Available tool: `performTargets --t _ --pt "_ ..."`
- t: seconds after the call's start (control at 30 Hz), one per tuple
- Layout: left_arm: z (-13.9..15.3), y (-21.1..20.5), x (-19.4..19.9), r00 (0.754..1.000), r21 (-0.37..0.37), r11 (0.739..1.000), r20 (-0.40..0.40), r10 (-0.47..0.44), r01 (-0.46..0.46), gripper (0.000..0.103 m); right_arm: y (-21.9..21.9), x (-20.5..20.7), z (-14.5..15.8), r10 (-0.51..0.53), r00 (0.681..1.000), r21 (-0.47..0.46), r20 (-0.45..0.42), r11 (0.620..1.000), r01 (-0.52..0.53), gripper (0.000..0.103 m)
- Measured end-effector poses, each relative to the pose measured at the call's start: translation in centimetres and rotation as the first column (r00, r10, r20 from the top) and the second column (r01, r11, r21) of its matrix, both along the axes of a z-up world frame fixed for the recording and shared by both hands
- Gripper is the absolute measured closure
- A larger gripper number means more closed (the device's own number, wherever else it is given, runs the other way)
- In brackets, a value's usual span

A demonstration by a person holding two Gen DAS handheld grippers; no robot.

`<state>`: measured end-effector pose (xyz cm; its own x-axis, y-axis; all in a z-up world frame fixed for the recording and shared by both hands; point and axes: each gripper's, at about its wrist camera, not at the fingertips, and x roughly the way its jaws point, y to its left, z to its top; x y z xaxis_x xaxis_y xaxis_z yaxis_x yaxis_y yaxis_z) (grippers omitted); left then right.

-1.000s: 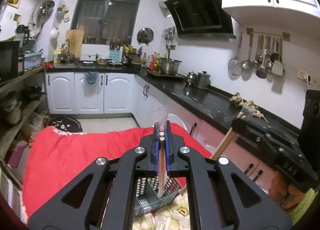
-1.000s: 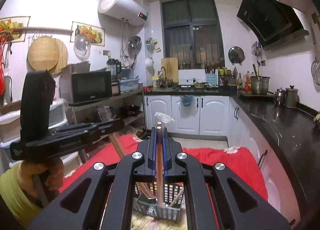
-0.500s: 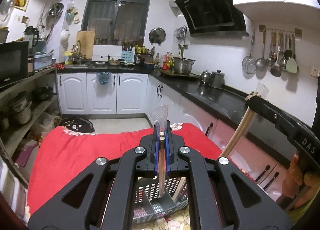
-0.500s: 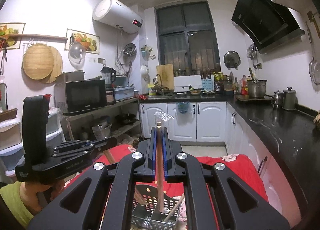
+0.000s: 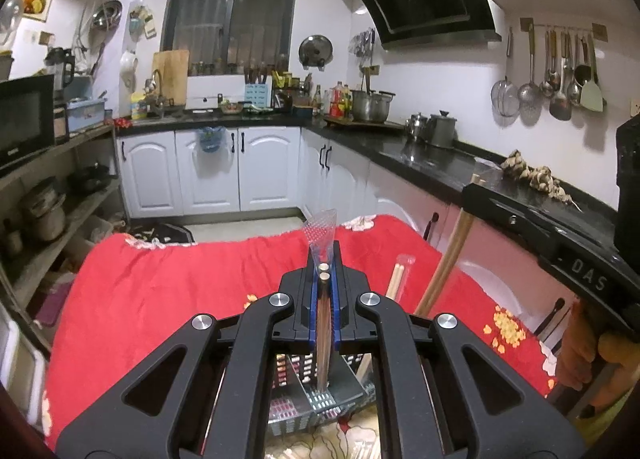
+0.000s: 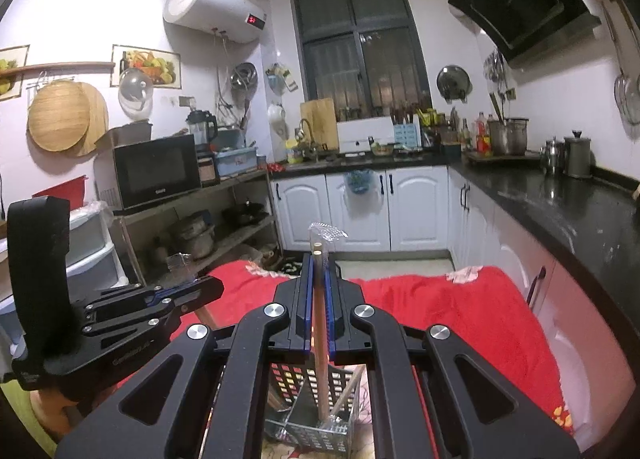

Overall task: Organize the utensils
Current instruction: 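Lower the chopsticks into the caddy and open both grippers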

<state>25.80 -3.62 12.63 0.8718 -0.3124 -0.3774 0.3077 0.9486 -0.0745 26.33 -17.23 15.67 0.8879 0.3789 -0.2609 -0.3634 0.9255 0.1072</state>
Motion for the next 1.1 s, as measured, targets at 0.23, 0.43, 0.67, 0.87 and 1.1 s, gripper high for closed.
performTargets --t 0.23,0.43,0.67,0.87,1.1 --pt "-2.0 0.2 0.6 0.998 -0.004 1.0 -0.053 -0.014 0.014 0.101 -0.1 0.7 -2.2 -0.005 0.999 0.006 -0.051 1.0 0.005 0.098" --pt "-3.3 0.2 0.7 0.996 -0.006 1.0 -0.087 -0.017 0.016 0.1 0.3 1.2 -3.9 -0.008 0.995 -0.012 -0.104 1.0 0.007 0.097" --pt "-4.1 0.2 0.6 0.994 0.003 1.0 -0.11 -0.021 0.021 0.1 -0.4 1.2 -4.9 -0.021 0.989 -0.003 -0.145 1.0 0.021 0.089" --pt "-4.1 0.2 0.6 0.993 0.01 1.0 -0.119 -0.013 0.015 0.09 -1.0 0.5 -5.2 -0.034 0.986 -0.007 -0.164 0.999 0.033 0.072" --pt "-3.9 0.5 0.0 0.994 0.007 1.0 -0.113 -0.009 0.01 0.065 -1.9 -0.7 -5.1 -0.054 0.986 -0.009 -0.157 0.999 0.053 0.055"
